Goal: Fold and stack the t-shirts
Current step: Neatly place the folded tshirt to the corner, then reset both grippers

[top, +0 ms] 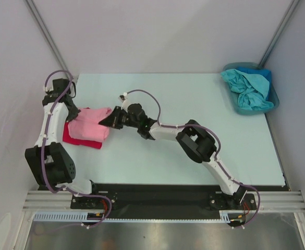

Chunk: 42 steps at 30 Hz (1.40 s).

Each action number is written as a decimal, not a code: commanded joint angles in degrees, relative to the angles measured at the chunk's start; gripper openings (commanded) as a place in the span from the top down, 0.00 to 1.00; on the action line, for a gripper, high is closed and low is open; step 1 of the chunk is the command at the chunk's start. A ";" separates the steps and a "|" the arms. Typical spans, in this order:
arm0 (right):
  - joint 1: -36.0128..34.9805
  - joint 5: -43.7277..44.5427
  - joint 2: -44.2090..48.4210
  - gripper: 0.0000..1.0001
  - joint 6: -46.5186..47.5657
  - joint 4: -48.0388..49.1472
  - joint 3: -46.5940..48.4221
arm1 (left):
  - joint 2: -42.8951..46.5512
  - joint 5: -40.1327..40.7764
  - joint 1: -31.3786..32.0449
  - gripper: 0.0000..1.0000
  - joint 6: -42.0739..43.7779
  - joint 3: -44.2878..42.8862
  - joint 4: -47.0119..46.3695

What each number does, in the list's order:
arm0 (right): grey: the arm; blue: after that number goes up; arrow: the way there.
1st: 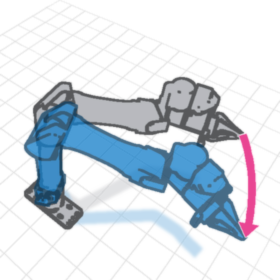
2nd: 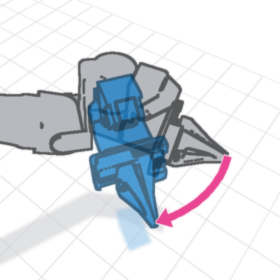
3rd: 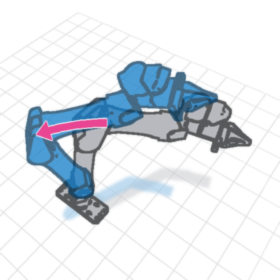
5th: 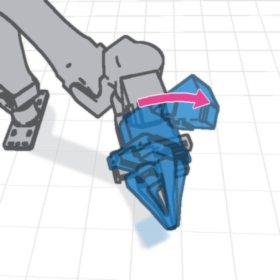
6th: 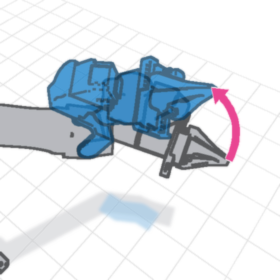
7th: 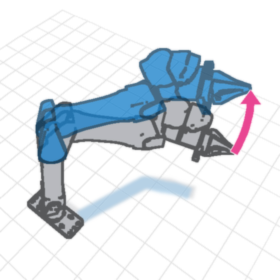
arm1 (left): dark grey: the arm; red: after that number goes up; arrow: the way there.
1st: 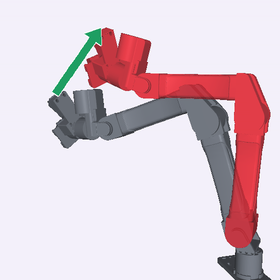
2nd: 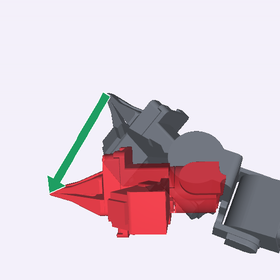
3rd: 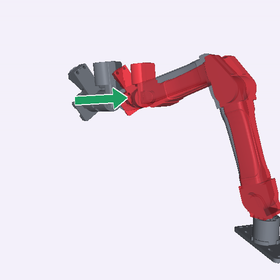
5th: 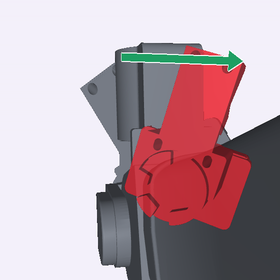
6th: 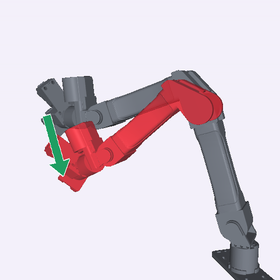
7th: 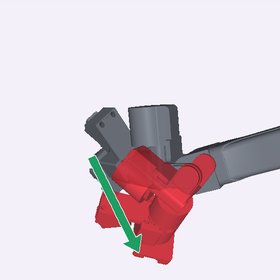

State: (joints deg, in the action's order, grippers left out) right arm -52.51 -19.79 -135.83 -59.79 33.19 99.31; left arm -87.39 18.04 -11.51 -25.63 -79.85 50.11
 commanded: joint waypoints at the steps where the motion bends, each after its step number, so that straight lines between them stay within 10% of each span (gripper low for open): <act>1: -1.27 -3.94 -1.98 1.00 -0.68 1.09 0.63 | 1.35 13.60 -4.93 1.00 -0.12 2.68 -8.27; 6: -2.33 -3.76 -2.25 1.00 -0.59 1.26 -1.30 | 0.74 13.24 -6.07 0.93 -0.39 6.64 -9.15; 10: -2.77 -3.76 -1.98 0.85 -0.42 2.14 -4.03 | -0.58 11.84 -8.00 0.62 -1.53 7.87 -8.28; 19: -3.21 -4.73 -1.81 0.09 -0.07 3.20 -6.67 | 0.73 11.93 -8.53 0.53 -2.41 7.52 -8.01; 31: 0.82 -3.24 4.51 0.08 2.57 1.53 -7.90 | 4.25 5.78 -7.39 0.55 -3.90 4.10 -8.01; 42: 14.70 4.31 25.59 0.04 19.52 -22.98 -9.55 | 8.38 -5.63 9.38 0.55 -0.83 -4.62 -17.90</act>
State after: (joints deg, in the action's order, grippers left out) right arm -41.04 -19.77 -118.78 -48.62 19.29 90.59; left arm -82.48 18.65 -6.17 -27.99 -83.07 38.81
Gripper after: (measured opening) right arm 0.960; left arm 0.449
